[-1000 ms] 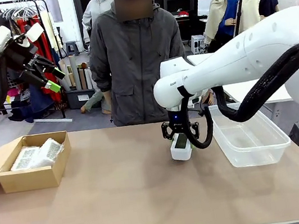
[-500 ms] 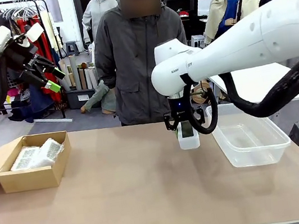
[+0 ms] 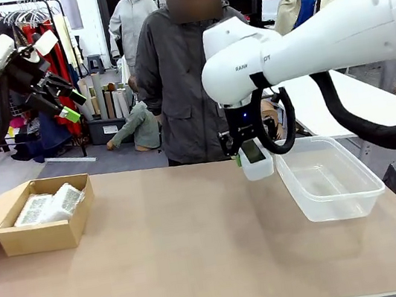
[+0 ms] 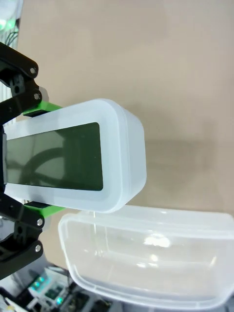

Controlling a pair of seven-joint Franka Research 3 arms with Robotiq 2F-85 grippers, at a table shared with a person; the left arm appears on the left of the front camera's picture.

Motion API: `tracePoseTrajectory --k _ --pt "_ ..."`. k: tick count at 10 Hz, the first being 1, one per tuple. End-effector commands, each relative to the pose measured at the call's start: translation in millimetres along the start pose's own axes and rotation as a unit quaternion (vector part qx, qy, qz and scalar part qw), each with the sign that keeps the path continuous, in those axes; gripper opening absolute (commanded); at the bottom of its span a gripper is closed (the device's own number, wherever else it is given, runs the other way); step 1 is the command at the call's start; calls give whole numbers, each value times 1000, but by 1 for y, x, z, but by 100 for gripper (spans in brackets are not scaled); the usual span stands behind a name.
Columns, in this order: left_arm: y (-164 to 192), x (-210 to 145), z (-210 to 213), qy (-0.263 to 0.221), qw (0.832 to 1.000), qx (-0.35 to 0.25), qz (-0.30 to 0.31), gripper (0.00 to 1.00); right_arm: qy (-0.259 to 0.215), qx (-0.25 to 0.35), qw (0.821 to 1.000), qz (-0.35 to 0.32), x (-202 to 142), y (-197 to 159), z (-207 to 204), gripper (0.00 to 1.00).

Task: Separate and place wrapped and unwrapped clocks.
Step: Pick up the Digital clock indicated by the person.

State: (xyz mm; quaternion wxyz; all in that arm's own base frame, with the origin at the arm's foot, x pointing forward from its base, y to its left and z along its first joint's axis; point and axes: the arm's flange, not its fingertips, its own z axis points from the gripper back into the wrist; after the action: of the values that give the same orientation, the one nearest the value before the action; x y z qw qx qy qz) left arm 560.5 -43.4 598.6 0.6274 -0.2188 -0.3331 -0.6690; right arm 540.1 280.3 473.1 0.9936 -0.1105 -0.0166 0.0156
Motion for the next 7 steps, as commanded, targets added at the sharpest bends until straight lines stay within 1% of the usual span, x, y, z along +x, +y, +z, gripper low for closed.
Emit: tracePoseTrajectory --k 1,3,5,7 --pt "-1 1 1 0 1000 -2 -1 100 -28 1 998 62 -10 -16 20 0" --pt "-1 1 1 0 1000 -2 -1 100 -43 34 995 87 -18 -21 46 0" --pt "-1 1 1 0 1000 -2 -1 100 -69 57 992 84 -27 -29 74 0" --pt "-1 1 1 0 1000 -2 -1 100 -93 60 991 71 -35 -33 94 0"
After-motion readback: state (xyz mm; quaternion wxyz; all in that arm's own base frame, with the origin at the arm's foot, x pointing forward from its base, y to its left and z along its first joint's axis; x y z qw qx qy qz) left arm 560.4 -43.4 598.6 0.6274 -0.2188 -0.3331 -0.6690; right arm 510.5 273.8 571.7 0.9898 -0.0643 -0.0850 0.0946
